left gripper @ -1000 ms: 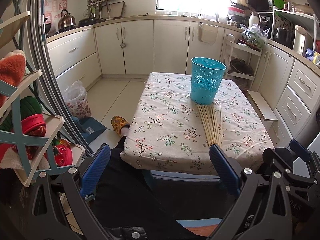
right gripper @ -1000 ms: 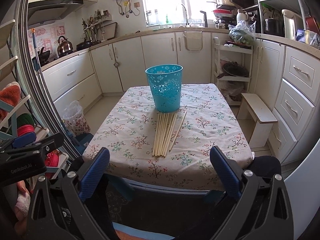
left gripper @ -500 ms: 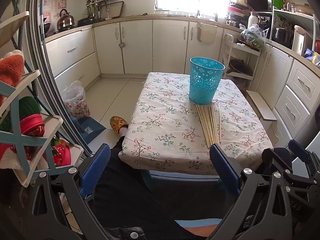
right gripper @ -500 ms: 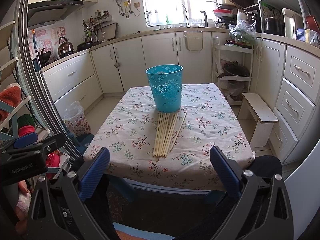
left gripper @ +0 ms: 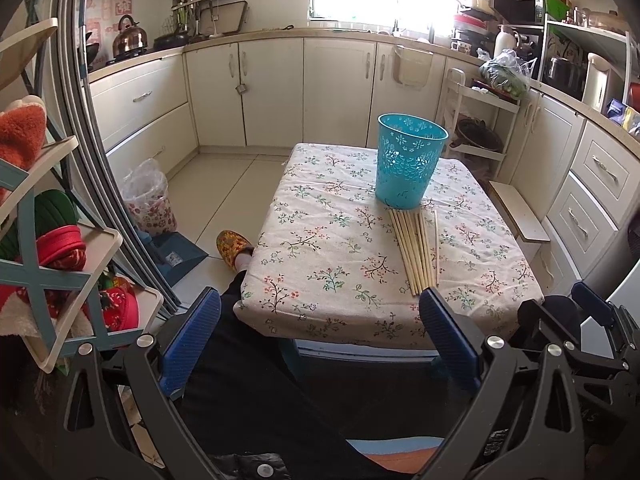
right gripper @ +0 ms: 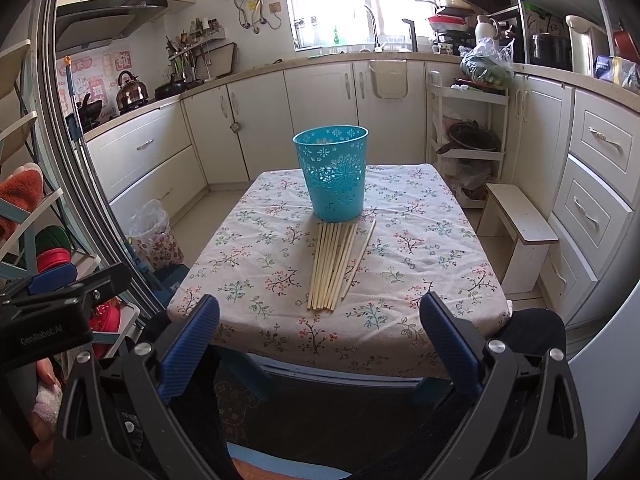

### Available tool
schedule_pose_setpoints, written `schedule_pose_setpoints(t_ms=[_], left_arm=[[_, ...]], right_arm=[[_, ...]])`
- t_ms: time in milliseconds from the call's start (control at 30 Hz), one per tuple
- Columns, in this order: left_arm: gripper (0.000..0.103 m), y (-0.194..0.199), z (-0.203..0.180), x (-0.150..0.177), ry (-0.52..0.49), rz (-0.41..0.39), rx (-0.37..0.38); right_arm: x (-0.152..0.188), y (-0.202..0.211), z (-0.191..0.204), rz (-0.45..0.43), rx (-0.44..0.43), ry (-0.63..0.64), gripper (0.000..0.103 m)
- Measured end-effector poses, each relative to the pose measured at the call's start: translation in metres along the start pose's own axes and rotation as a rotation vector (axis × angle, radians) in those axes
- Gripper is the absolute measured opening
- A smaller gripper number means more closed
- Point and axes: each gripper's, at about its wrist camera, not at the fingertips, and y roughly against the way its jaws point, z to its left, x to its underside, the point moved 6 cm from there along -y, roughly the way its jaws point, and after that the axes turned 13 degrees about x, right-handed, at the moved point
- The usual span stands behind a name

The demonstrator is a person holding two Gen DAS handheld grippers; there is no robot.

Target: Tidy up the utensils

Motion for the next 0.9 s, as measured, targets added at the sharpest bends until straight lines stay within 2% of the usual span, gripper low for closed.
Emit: schedule_pose_setpoints(t_ms=[567, 900], left_arm=[[0.096, -0.008, 0.000, 0.000, 0.001, 0.017, 0.013], [0.096, -0.047, 0.001, -0.009, 0.002, 0.056, 0.023]], right_arm=[[0.001, -0.005, 0.001, 0.014, -0.013, -0.003, 0.096], [0.001, -0.028, -0.005, 0.060, -0.005, -0.018, 0.096]])
